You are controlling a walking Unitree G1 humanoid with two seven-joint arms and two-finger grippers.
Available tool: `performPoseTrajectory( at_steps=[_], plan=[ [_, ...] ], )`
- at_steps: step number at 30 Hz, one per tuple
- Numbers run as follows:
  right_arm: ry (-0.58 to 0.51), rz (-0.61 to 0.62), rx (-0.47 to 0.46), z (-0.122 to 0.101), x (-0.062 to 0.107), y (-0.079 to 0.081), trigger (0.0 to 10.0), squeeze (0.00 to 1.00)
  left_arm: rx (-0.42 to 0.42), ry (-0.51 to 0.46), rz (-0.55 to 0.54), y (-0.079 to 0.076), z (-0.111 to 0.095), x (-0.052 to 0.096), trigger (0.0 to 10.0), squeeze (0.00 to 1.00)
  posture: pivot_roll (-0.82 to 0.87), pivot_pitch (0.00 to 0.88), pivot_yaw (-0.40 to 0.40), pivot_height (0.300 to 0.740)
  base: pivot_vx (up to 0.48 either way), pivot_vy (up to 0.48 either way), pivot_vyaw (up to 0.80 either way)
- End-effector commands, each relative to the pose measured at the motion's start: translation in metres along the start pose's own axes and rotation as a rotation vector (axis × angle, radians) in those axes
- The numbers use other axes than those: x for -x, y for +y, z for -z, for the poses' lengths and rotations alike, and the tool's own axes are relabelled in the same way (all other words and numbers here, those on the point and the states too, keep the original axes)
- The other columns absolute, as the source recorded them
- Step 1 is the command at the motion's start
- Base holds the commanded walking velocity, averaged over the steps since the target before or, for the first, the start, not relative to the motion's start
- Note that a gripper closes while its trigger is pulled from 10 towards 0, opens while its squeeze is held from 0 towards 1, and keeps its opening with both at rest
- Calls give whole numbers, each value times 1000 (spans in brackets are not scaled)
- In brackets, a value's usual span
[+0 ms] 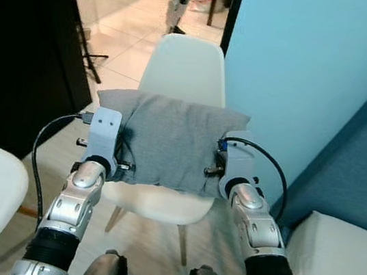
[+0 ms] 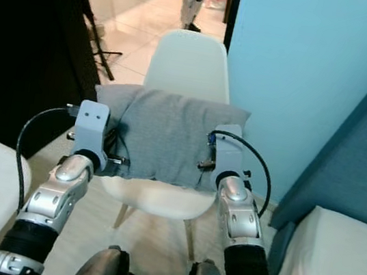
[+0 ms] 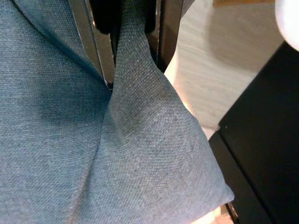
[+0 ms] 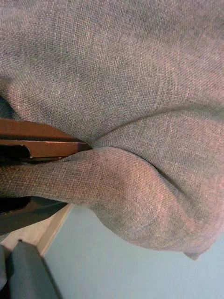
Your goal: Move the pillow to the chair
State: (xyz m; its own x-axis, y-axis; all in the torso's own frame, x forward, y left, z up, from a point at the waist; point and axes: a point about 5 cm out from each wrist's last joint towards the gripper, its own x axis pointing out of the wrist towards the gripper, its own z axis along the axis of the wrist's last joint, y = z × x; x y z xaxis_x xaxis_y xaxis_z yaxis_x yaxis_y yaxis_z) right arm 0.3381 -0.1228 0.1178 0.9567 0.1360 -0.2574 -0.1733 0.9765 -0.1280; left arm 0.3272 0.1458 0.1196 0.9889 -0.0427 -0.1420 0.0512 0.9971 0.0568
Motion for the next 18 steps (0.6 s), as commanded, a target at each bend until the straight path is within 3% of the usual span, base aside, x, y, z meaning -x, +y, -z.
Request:
performPoseTrajectory(
  at_steps=[1, 18],
  plan=[
    [-45, -75, 11, -11, -1, 17, 10000, 0, -19, -48, 49, -12, -10, -1, 10000, 0, 26, 124, 14, 627, 0, 0, 0],
    [-48, -74, 12, -10, -4, 16, 10000, 0, -30, -40, 47, -10, -9, -1, 10000, 0, 29, 126, 16, 617, 0, 0, 0]
  ],
)
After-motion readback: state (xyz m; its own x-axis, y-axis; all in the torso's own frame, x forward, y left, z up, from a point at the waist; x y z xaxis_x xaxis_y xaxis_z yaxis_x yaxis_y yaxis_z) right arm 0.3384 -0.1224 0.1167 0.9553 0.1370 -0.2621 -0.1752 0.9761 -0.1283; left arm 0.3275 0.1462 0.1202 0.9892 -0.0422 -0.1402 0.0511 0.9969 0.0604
